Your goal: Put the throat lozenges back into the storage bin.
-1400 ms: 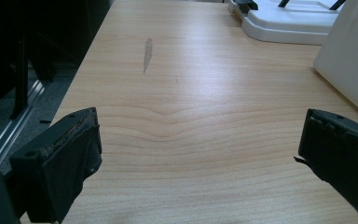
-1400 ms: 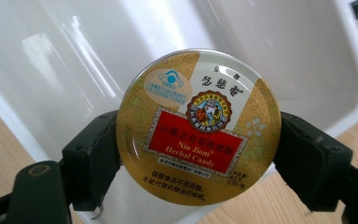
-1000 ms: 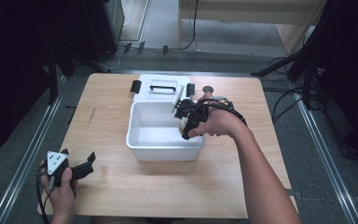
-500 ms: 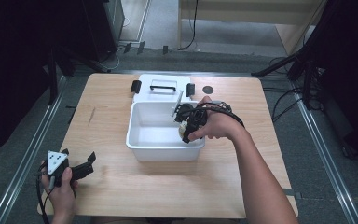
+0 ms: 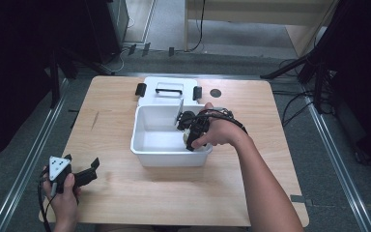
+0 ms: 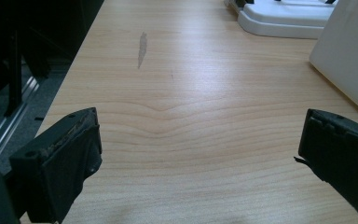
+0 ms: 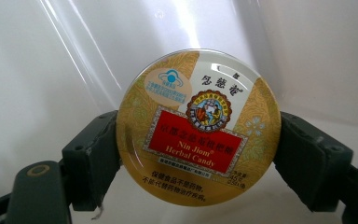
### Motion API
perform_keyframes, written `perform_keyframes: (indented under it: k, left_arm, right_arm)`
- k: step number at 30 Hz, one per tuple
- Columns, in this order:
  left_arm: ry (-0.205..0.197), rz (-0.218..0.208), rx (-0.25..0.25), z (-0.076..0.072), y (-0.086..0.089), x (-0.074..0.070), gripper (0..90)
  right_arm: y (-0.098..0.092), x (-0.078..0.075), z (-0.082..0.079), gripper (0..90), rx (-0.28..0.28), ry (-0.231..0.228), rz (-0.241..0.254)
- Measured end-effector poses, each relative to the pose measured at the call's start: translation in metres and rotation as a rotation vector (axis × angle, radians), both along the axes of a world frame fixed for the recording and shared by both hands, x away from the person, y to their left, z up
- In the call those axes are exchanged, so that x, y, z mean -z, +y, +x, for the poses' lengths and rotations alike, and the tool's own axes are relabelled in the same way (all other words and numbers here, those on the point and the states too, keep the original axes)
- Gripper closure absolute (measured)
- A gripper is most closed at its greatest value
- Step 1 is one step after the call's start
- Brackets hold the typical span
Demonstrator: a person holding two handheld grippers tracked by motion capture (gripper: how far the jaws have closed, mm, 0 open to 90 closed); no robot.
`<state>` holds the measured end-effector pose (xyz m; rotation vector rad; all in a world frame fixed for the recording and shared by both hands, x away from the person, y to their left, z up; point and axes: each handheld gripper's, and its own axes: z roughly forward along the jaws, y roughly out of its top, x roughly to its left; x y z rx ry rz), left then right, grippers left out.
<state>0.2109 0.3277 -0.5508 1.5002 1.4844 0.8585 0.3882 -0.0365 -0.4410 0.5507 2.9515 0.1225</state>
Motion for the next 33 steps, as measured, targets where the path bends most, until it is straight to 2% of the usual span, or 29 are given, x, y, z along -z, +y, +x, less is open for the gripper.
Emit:
perform_keyframes:
  k: [9, 14, 17, 20, 23, 29, 33]
  left_arm:
    - [0.002, 0.001, 0.006, 0.0, 0.0, 0.0, 0.0]
    - [0.003, -0.005, 0.005, 0.0, 0.0, 0.0, 0.0]
    - [0.004, -0.005, 0.004, 0.0, 0.0, 0.0, 0.0]
    - [0.006, -0.002, 0.006, 0.0, 0.0, 0.0, 0.0]
    - [0.004, -0.002, 0.006, 0.0, 0.0, 0.0, 0.0]
    - [0.008, -0.006, 0.004, 0.001, 0.0, 0.0, 0.0]
    - [0.008, -0.004, 0.001, 0.001, 0.0, 0.0, 0.0]
  right_arm:
    - [0.001, 0.001, 0.001, 19.9, 0.013, 0.0, -0.019]
    - [0.002, 0.001, 0.001, 14.9, 0.029, 0.027, -0.019]
    - [0.002, 0.0, 0.001, 14.9, 0.038, 0.017, -0.021]
    - [0.001, -0.002, 0.001, 18.7, 0.045, -0.014, -0.019]
    - [-0.001, -0.009, -0.001, 24.7, 0.06, -0.033, 0.015]
    - [-0.004, -0.027, -0.006, 27.1, 0.058, -0.032, 0.093]
    - [-0.007, -0.037, -0.009, 26.9, 0.067, -0.035, 0.107]
